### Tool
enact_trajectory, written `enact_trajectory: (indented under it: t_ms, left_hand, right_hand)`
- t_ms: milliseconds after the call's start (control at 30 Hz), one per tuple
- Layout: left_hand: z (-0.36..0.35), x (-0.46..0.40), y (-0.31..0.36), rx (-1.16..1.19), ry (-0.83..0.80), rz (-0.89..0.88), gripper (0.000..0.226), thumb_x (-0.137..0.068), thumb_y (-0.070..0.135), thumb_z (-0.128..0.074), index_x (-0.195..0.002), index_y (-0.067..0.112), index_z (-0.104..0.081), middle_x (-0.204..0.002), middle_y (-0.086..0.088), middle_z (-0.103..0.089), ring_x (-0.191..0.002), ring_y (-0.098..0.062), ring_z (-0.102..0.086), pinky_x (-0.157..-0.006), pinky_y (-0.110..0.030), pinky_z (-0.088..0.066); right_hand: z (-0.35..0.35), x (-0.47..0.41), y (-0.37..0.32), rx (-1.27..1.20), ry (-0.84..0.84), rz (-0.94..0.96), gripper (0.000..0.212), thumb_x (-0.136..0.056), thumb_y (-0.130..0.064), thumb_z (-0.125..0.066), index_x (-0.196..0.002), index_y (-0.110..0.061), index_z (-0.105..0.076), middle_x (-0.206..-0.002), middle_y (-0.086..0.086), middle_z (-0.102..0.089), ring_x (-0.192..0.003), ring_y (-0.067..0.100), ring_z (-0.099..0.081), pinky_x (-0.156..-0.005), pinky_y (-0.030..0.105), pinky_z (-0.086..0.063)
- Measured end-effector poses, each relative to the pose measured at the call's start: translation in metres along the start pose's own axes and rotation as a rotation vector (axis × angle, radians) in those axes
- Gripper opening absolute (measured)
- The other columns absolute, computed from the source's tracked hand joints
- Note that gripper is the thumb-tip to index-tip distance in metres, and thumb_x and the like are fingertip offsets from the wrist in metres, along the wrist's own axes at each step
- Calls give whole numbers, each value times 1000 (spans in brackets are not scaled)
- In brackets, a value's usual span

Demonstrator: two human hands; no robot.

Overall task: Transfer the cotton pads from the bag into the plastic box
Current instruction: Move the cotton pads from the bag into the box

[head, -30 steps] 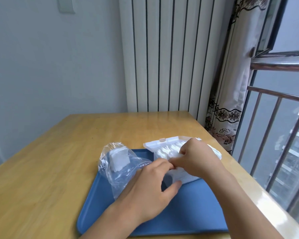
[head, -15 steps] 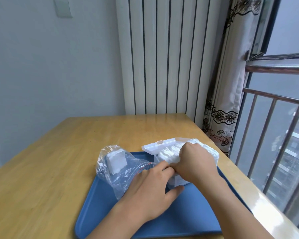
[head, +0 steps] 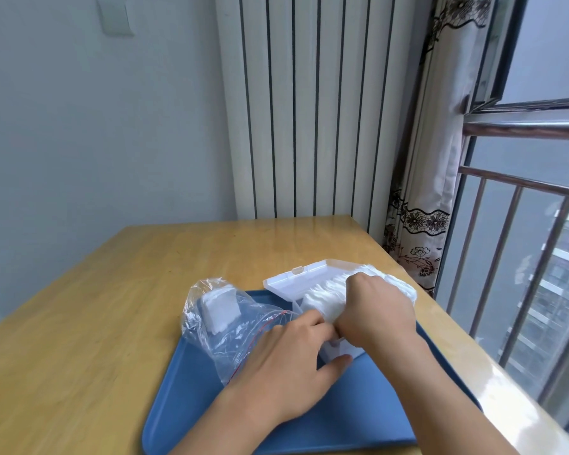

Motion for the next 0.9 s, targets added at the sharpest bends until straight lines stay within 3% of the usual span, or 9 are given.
enact_trajectory:
  t_ms: [133,233,333,400,467,600,700,800,900]
  left_hand:
    - [-4,0,5,-41,-17,-2,38,-94,59,-50,-123,36,-56,-114,15,-50,-99,-20,-60,-86,-40,-49]
    - [-3,1,2,-36,-6,-1,39,-93,61,-49,-121,34,-56,-116,16,-50,-99,-19,-60,-87,-39,-49]
    - [-4,2,-1,14,-3,-10,41,-92,61,-51,-124,35,-55,-123,21,-51,-105,-16,-62,-91,-37,-50]
    - [-3,3,-1,21,-8,-10,43,-92,60,-51,-127,36,-53,-129,24,-50,-109,-14,-61,-94,-34,-49]
    - [-3,2,-1,19,-18,-10,42,-92,59,-52,-129,38,-51,-132,24,-48,-111,-15,-61,-94,-35,-48]
    - [-3,2,-3,31,-50,-8,42,-94,57,-52,-132,40,-52,-135,24,-43,-117,-17,-59,-98,-38,-48]
    - [-3,1,-5,21,-57,-26,39,-94,57,-52,-132,48,-49,-139,20,-39,-114,-18,-59,-95,-38,-50]
    - [0,1,-5,14,-56,-80,39,-94,55,-51,-131,44,-46,-136,23,-40,-109,-17,-60,-90,-37,-51]
    - [0,1,-6,-27,-120,-105,27,-98,47,-45,-124,41,-51,-125,15,-57,-100,-22,-62,-82,-34,-49]
  right_hand:
    - [-4,-5,4,-77,-5,76,31,-66,-21,-78,-67,-19,-47,-70,-4,-52,-65,20,-52,-45,25,-28]
    - [-2,-7,13,-361,-128,136,29,-65,-26,-88,-58,-18,-61,-53,-6,-56,-47,5,-46,-42,17,-30]
    - [21,-3,19,-660,-125,172,20,-80,-27,-83,-70,-13,-76,-64,0,-69,-38,4,-45,-41,17,-39]
    - [31,3,14,-749,-141,221,23,-91,-28,-73,-75,-12,-79,-65,-7,-71,-36,7,-43,-41,19,-39]
    - [27,11,3,-713,-258,269,37,-98,-37,-62,-79,-12,-80,-74,-8,-77,-35,10,-43,-42,19,-38]
    - [11,18,-4,-515,-370,276,61,-99,-60,-45,-82,-10,-76,-85,8,-77,-34,15,-52,-44,20,-39]
    - [9,24,-13,-351,-336,280,69,-94,-71,-41,-67,-12,-64,-67,12,-66,-36,18,-57,-47,26,-37]
    - [11,30,-21,-183,-232,302,74,-89,-78,-39,-53,-13,-43,-52,4,-43,-46,17,-43,-49,30,-30]
    - [13,28,-22,-161,-208,299,77,-89,-79,-37,-49,-13,-38,-51,2,-37,-51,18,-36,-50,31,-25]
Point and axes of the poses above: each hand's wrist, its own x-axis away from the middle knuckle, its own z-axis out of the back of the hand, y = z × x, the point moved 6 cm from there along -x, towards the middle knuckle
